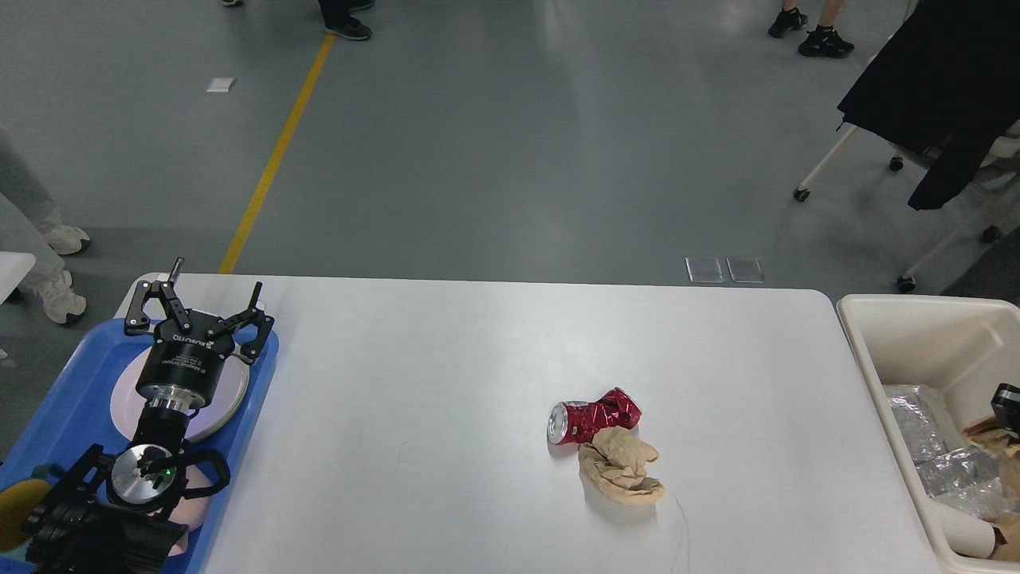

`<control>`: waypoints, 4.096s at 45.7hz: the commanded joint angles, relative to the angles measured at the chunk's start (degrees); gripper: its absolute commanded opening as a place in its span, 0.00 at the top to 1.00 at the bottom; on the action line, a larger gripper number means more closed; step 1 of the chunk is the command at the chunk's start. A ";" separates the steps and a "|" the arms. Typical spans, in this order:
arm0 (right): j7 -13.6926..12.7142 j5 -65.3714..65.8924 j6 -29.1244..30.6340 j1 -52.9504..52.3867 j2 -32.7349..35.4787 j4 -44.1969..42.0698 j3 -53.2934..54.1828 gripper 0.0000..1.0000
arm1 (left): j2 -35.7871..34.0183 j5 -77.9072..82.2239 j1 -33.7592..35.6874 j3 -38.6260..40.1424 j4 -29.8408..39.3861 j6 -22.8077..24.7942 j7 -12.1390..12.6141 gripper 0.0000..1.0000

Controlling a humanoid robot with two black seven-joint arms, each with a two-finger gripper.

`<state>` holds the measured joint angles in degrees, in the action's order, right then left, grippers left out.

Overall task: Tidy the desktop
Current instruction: 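Carry the crumpled brown paper into the white bin and release, then move the right gripper out of the bin to the remaining brown paper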

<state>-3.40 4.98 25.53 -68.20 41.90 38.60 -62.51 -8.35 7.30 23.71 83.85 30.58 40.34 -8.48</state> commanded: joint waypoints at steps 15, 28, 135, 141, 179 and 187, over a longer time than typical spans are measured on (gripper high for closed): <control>-0.12 -0.67 -21.48 31.45 -14.74 -26.64 13.11 1.00 | 0.00 0.00 0.02 0.00 0.00 0.00 -0.04 0.03; -0.21 -0.93 -22.19 36.38 -17.73 -31.40 18.30 1.00 | 0.00 -0.09 0.02 0.00 0.00 0.00 -0.04 0.03; -2.75 -0.23 8.75 -70.05 -31.44 57.99 -10.53 0.00 | 0.00 0.00 -0.06 0.00 0.00 0.00 -0.04 0.03; -4.86 -3.91 9.01 -69.88 -31.35 58.25 -10.53 0.00 | 0.00 0.00 0.02 0.00 0.00 0.00 -0.04 0.03; -7.59 -2.60 -4.79 -26.65 -45.68 29.17 6.43 0.00 | 0.00 0.00 0.02 0.00 0.00 0.00 -0.04 0.03; -7.59 0.74 -5.14 -20.31 -47.96 23.89 6.70 0.00 | 0.00 0.00 0.02 0.00 0.00 0.00 0.04 0.03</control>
<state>-10.99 3.66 20.74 -92.23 -4.94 65.56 -55.99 -8.34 7.29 23.73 83.85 30.58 40.34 -8.52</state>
